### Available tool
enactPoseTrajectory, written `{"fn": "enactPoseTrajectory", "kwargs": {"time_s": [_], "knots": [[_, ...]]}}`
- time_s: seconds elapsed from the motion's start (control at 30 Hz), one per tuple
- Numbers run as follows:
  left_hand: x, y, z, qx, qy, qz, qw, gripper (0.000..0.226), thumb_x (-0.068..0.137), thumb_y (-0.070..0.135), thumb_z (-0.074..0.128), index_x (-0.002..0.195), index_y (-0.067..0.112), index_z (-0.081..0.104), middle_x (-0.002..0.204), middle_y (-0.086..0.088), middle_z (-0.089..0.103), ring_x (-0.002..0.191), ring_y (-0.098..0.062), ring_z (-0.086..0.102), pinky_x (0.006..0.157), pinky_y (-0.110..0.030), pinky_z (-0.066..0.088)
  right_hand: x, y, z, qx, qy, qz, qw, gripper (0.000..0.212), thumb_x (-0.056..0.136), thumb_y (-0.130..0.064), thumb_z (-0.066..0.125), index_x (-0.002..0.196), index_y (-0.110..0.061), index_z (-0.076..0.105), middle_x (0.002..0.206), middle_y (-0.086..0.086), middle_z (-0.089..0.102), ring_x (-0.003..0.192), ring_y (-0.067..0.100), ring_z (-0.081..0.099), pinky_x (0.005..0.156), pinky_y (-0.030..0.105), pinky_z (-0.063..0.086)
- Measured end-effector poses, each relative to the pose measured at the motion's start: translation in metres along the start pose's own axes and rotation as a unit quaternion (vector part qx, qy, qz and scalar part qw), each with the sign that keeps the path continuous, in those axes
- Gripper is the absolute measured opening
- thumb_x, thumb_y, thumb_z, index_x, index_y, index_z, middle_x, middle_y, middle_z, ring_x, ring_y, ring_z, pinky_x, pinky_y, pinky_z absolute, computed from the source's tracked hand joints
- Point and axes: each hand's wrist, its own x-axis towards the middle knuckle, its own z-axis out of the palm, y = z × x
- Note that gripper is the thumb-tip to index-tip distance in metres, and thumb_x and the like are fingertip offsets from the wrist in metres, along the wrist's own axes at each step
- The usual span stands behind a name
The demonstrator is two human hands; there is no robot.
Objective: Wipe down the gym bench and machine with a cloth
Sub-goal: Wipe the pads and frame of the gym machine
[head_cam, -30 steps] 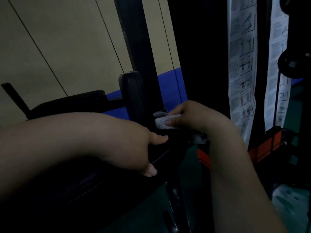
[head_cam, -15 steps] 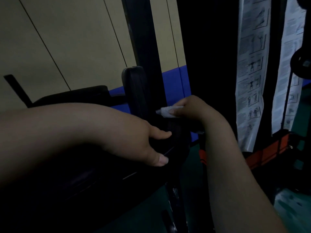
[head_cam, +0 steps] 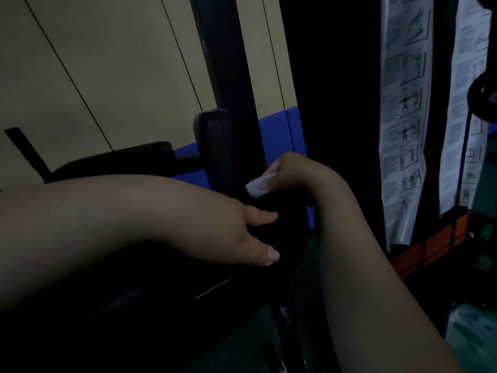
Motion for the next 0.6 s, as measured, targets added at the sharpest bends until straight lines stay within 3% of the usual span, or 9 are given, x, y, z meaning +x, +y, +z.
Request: {"fn": "enactPoseTrajectory", "kwargs": {"time_s": [0.1,0.2,0.27,0.3,0.4,0.47,0.6], "knots": [[0.0,0.0,-0.001,-0.005,0.001,0.001,1.0,0.07,0.085,0.066,0.042,0.144,0.056,0.005,0.148,0.009,0.036,0.13,-0.01,0.038,0.091,-0.016,0.025,0.022,0.014,0.013,0.0,0.129,0.029,0.991,0.032,0.09,-0.027,0.061,0.114,-0.007,0.068,0.113,0.014,0.067,0.103,0.027,0.062,0.094,0.039,0.05],[0.0,-0.001,-0.001,-0.009,0.001,0.004,1.0,0.07,0.085,0.066,0.042,0.144,0.056,0.006,0.147,0.01,0.037,0.13,-0.009,0.037,0.092,-0.016,0.024,0.024,0.027,0.019,0.158,0.258,-0.021,0.953,0.023,0.089,-0.024,0.064,0.101,-0.006,0.07,0.096,0.012,0.069,0.086,0.025,0.064,0.08,0.04,0.054],[0.001,-0.001,0.0,-0.01,0.001,0.003,1.0,0.07,0.086,0.065,0.042,0.144,0.055,0.005,0.148,0.01,0.037,0.131,-0.01,0.037,0.091,-0.017,0.024,0.023,0.027,0.012,0.207,0.224,-0.071,0.95,0.017,0.087,-0.024,0.068,0.097,-0.011,0.071,0.089,0.004,0.067,0.079,0.015,0.062,0.07,0.033,0.051],[0.001,-0.001,0.0,-0.009,0.0,0.001,1.0,0.07,0.086,0.065,0.042,0.144,0.055,0.004,0.148,0.009,0.037,0.131,-0.01,0.038,0.09,-0.017,0.024,0.022,0.024,0.01,0.192,0.17,-0.088,0.963,0.016,0.085,-0.026,0.069,0.095,-0.013,0.072,0.088,0.001,0.067,0.079,0.011,0.061,0.067,0.029,0.049],[0.002,0.0,0.0,-0.01,-0.002,-0.003,1.0,0.07,0.086,0.066,0.041,0.144,0.056,0.002,0.149,0.008,0.036,0.13,-0.011,0.038,0.089,-0.017,0.025,0.024,0.017,0.009,0.105,0.009,-0.08,0.991,0.02,0.084,-0.026,0.071,0.101,-0.014,0.072,0.104,0.001,0.067,0.095,0.013,0.06,0.078,0.026,0.045],[0.003,0.0,0.0,-0.01,-0.002,-0.003,1.0,0.069,0.087,0.065,0.041,0.144,0.056,0.002,0.149,0.008,0.034,0.13,-0.012,0.038,0.089,-0.017,0.024,0.035,0.019,0.011,0.091,0.007,-0.063,0.994,0.025,0.086,-0.025,0.069,0.108,-0.012,0.07,0.11,0.004,0.066,0.099,0.017,0.058,0.081,0.027,0.044],[0.002,0.001,0.001,-0.013,-0.004,-0.002,1.0,0.069,0.086,0.065,0.042,0.142,0.058,0.003,0.148,0.009,0.034,0.131,-0.011,0.037,0.096,-0.018,0.026,0.06,0.027,0.018,0.013,0.08,-0.016,0.997,0.031,0.09,-0.026,0.062,0.115,-0.008,0.068,0.112,0.009,0.067,0.102,0.022,0.061,0.083,0.031,0.049]]}}
